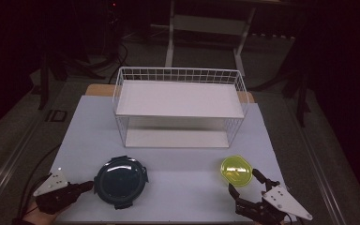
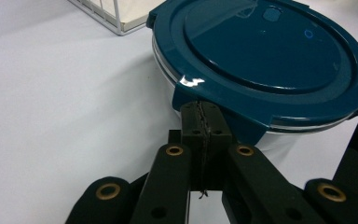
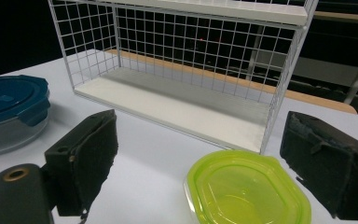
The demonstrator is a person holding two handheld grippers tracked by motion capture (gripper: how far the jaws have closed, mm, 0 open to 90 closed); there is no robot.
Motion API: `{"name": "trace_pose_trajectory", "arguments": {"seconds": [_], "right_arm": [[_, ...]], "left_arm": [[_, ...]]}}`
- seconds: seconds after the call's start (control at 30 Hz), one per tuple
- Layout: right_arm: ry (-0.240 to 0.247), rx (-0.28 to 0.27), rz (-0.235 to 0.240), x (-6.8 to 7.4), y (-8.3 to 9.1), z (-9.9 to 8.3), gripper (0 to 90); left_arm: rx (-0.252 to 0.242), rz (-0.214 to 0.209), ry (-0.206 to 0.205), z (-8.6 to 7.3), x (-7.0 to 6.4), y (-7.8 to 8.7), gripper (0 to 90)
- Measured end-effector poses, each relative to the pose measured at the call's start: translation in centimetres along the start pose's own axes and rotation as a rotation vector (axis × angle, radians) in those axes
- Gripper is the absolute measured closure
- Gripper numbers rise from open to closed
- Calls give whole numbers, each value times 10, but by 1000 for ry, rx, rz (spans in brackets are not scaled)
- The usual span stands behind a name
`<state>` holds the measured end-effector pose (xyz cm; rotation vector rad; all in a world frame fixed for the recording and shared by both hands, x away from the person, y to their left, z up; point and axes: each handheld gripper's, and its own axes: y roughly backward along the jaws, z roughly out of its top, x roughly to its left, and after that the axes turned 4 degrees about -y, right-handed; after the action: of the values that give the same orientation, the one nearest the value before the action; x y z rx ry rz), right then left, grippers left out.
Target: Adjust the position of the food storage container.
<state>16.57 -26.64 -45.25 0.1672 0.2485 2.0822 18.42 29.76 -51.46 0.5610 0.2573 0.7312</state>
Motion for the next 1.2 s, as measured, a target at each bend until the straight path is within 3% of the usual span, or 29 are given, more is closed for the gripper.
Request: {"name": "trace_pose_trajectory", "arguments": {"seconds": [0.6,0.9,1.2], "right_arm": [[9,2,6,2,-1,0,109],[11,3,9,3,-1,0,109],[15,1,9,4,0,1,109]], "left_arm": [[34,-25,-24,22,-4,-25,892],[31,-65,-20,29,-5,-37,892],[36,-70,-13,36,-6,-45,892]]}}
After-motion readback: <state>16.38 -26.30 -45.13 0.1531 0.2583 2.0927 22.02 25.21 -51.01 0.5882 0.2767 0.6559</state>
